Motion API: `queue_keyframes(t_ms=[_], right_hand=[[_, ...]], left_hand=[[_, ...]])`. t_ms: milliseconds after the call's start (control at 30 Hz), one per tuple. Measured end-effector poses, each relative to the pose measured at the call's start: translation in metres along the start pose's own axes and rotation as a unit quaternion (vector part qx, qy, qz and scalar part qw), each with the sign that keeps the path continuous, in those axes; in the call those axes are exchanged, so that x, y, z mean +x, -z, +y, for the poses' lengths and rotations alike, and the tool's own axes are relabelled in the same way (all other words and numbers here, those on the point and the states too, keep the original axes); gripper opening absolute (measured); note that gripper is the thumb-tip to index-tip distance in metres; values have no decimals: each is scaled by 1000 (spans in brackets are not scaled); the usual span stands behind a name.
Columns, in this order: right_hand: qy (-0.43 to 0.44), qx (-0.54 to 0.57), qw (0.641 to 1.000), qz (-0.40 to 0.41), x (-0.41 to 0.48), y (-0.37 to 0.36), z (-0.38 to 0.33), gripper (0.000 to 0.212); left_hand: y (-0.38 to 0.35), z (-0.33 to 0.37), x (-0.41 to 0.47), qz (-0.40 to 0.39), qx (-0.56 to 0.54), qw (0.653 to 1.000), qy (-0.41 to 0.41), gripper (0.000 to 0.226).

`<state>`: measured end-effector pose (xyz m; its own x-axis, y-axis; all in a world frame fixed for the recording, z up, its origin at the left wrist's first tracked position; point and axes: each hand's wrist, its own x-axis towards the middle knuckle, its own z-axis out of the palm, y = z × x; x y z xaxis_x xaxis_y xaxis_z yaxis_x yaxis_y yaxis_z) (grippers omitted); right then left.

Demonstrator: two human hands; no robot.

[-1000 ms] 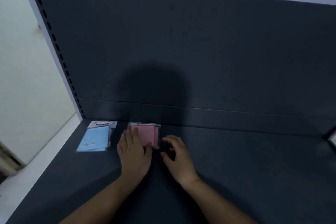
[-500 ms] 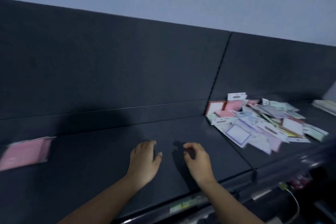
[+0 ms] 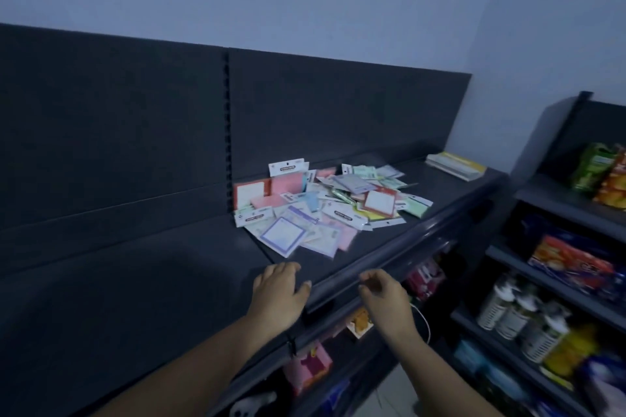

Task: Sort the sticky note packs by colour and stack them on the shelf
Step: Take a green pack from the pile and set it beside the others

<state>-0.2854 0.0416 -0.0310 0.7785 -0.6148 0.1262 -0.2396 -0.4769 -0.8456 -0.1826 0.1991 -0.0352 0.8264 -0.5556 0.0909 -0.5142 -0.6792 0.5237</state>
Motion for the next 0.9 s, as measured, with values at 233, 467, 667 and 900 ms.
queue_keyframes(t_ms=[233,467,667,900], right_hand=[[-42,-5,999,30,29,51,44,14],[-51,-35,997,39,96,76,72,15],[-53,-57,996,40,185,81,76,21],[-41,-66,996,36,270,79,77,26]], left_hand=[[-34,55,41,-16,17,999,-30,40],[-51,81,129,-13,8,1000,-20,44],[-59,76,218,1,-4,1000,20,41],[-68,77,296,4,-42,995,86,34]])
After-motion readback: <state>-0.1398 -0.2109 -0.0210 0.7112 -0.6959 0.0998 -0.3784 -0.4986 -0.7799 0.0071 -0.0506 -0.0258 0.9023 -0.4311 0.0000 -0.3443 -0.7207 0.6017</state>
